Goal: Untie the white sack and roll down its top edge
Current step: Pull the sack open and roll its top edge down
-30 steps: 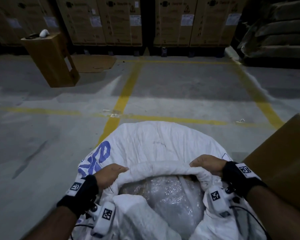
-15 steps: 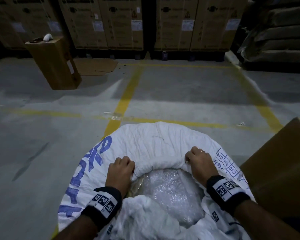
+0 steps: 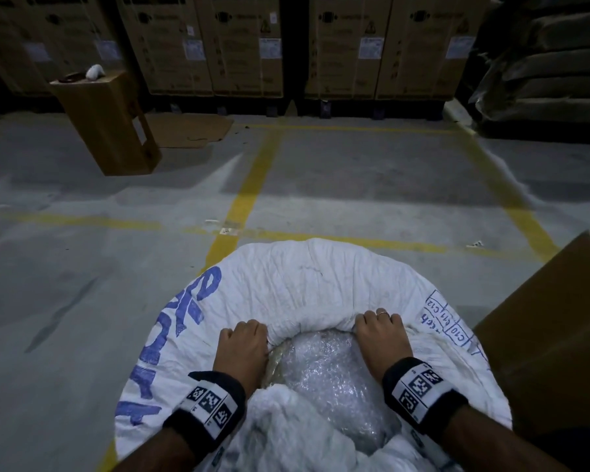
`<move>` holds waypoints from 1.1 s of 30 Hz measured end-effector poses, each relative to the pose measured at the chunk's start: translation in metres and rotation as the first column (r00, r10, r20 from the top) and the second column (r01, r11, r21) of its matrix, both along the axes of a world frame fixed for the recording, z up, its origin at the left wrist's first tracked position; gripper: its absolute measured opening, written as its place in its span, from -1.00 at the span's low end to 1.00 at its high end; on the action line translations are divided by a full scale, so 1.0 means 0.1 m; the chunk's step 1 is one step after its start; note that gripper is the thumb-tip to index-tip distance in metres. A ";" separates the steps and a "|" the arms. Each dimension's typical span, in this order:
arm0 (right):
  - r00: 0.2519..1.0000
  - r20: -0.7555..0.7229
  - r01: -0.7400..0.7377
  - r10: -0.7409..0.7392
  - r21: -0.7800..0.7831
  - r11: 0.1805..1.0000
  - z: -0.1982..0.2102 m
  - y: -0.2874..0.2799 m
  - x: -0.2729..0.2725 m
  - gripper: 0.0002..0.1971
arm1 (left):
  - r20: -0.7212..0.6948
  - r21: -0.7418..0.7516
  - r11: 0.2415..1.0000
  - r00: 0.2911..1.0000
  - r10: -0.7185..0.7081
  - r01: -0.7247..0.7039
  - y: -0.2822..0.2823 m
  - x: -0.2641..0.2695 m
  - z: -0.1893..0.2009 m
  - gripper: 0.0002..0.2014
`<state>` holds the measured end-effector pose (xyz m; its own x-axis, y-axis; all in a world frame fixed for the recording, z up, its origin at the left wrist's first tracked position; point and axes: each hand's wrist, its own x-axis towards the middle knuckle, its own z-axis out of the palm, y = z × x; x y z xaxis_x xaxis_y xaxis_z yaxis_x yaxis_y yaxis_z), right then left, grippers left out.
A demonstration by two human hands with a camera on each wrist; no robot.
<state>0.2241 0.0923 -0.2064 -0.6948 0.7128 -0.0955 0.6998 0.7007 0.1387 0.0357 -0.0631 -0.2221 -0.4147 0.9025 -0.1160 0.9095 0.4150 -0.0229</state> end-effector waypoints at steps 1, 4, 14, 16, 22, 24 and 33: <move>1.000 0.013 0.000 0.001 -0.010 1.000 0.01 0.00 -0.02 -0.73 | 0.022 0.000 1.000 1.000 0.002 -0.002 0.01 -0.02 -0.01 -0.60; 0.999 0.053 -0.006 0.006 0.002 1.000 0.02 0.04 -0.03 -0.82 | 0.077 0.032 0.999 0.997 -0.018 0.016 0.02 -0.07 0.04 -0.55; 0.902 -0.431 -0.129 -0.022 -0.318 0.939 0.32 0.44 0.27 -0.81 | 0.493 0.291 0.940 0.870 0.012 -0.178 -0.11 -0.44 0.43 -0.86; 0.845 -0.531 -0.167 -0.061 -0.371 0.913 0.27 0.47 0.27 -0.83 | 0.565 0.236 0.956 0.825 0.010 -0.173 -0.13 -0.52 0.45 -0.79; 0.895 -0.418 -0.208 -0.155 -0.700 0.684 0.16 0.73 0.30 -0.64 | 0.825 0.096 0.955 0.559 0.081 -0.281 -0.21 -0.53 0.46 -0.76; 0.903 -0.390 -0.214 -0.177 -0.768 0.603 0.12 0.76 0.37 -0.58 | 0.896 0.037 0.942 0.428 0.116 -0.333 -0.26 -0.53 0.45 -0.78; 0.907 -0.330 -0.111 -0.262 -0.786 0.608 0.02 0.68 0.40 -0.55 | 0.735 0.018 0.960 0.655 0.177 -0.279 -0.29 -0.53 0.17 -0.64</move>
